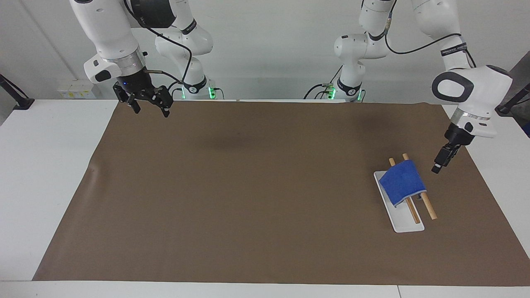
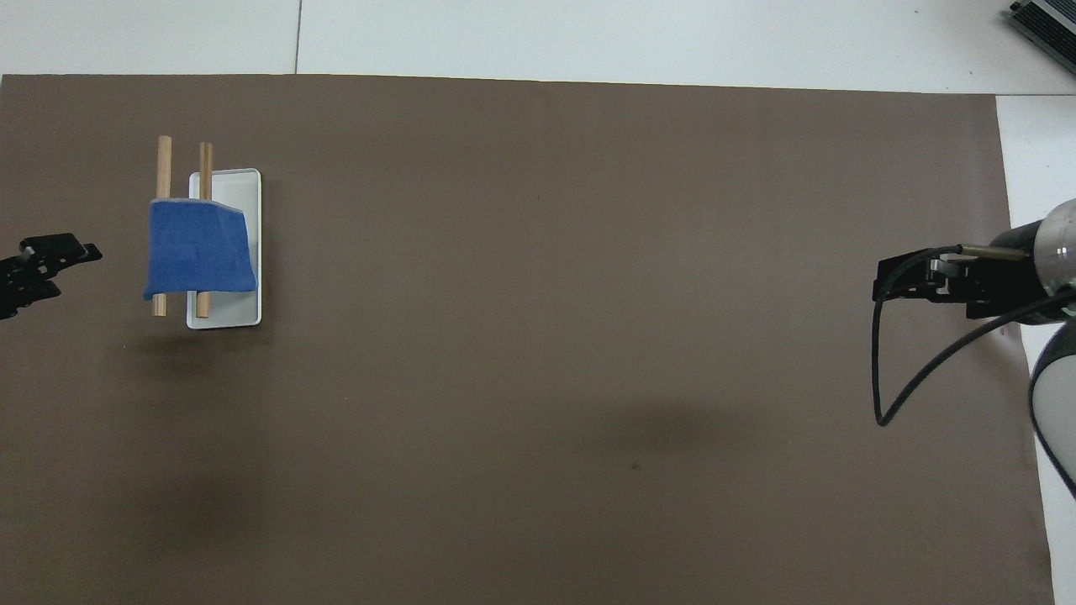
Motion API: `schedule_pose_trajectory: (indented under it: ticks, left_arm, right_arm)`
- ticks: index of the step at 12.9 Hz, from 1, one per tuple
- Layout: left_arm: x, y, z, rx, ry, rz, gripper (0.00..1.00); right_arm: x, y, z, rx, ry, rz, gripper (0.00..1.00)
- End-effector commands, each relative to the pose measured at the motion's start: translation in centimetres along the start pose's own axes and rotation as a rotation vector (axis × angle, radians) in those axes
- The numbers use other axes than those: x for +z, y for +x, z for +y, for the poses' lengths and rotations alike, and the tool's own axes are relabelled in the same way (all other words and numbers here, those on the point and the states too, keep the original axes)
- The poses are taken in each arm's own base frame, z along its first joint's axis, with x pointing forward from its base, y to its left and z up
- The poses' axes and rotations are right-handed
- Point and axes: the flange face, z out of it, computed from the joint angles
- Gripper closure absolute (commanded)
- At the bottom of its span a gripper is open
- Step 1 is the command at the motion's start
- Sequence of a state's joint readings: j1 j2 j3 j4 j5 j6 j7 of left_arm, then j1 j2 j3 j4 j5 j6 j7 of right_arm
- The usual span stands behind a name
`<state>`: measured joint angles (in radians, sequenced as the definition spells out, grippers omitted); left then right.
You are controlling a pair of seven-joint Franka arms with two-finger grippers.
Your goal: Right arm passes towel to left arm to hang
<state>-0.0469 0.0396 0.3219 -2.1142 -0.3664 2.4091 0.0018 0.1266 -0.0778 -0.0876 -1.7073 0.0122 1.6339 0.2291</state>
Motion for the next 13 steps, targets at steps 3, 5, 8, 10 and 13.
schedule_pose_trajectory:
  ticks: [3,5,8,10,13]
  left_arm:
    - [-4.7,3.7,2.2,0.157,0.128,-0.112,0.12]
    - [-7.7,4.0,4.6,0.219,0.166,-0.153,0.12]
    - [-12.9,4.0,8.7,0.293,0.205,-0.201,0.13]
    - [-14.7,2.8,12.1,0.348,0.205,-0.242,0.13]
    - [-16.5,0.4,18.2,0.477,0.253,-0.261,0.13]
  right_arm:
    - [0.1,-0.9,0.0,-0.030,-0.019,-0.013,0.00]
    - [0.1,-0.8,0.3,-0.024,-0.019,-0.011,0.00]
    - [0.1,-0.9,0.1,-0.031,-0.021,-0.012,0.00]
    - [0.1,-0.9,0.0,-0.033,-0.021,-0.012,0.00]
    - [0.1,-0.8,0.0,-0.028,-0.009,-0.013,0.00]
